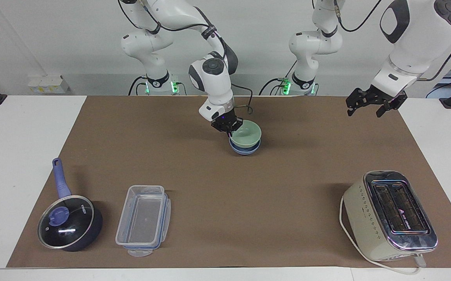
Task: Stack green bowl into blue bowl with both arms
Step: 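Carry the green bowl over the blue bowl with the right gripper, then release the green bowl into the blue bowl and withdraw the right gripper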
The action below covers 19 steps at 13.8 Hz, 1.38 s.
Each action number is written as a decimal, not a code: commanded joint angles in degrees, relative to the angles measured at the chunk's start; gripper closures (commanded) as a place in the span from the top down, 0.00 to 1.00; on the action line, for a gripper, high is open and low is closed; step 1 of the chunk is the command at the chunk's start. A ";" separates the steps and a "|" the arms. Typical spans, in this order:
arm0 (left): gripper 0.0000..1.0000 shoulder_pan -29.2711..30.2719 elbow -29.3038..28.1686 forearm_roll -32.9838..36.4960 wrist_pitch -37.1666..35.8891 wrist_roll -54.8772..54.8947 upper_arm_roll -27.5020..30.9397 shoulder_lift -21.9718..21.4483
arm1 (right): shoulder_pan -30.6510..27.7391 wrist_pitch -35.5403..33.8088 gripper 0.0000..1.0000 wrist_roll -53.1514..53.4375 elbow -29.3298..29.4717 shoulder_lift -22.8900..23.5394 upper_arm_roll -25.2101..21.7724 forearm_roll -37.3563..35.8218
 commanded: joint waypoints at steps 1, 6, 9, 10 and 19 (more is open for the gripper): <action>1.00 0.29 0.52 0.60 0.21 0.34 -0.12 0.13 | -0.21 0.62 0.45 1.02 1.15 0.28 0.34 1.03; 1.00 0.29 0.52 0.60 0.21 0.34 -0.12 0.13 | -1.78 -4.02 0.84 0.49 4.49 -3.23 -0.01 1.03; 1.00 0.29 0.52 0.60 0.21 0.34 -0.12 0.13 | -7.22 -8.94 1.00 -2.22 4.50 -8.06 -0.27 -0.02; 1.00 0.29 0.52 0.60 0.21 0.34 -0.12 0.13 | -9.15 -10.70 1.00 -3.98 4.50 -9.38 -0.45 -0.37; 1.00 -0.67 -2.88 -1.84 4.48 -0.71 -0.20 -1.09 | -27.10 -35.75 1.00 -17.35 23.73 -11.33 -0.80 -10.91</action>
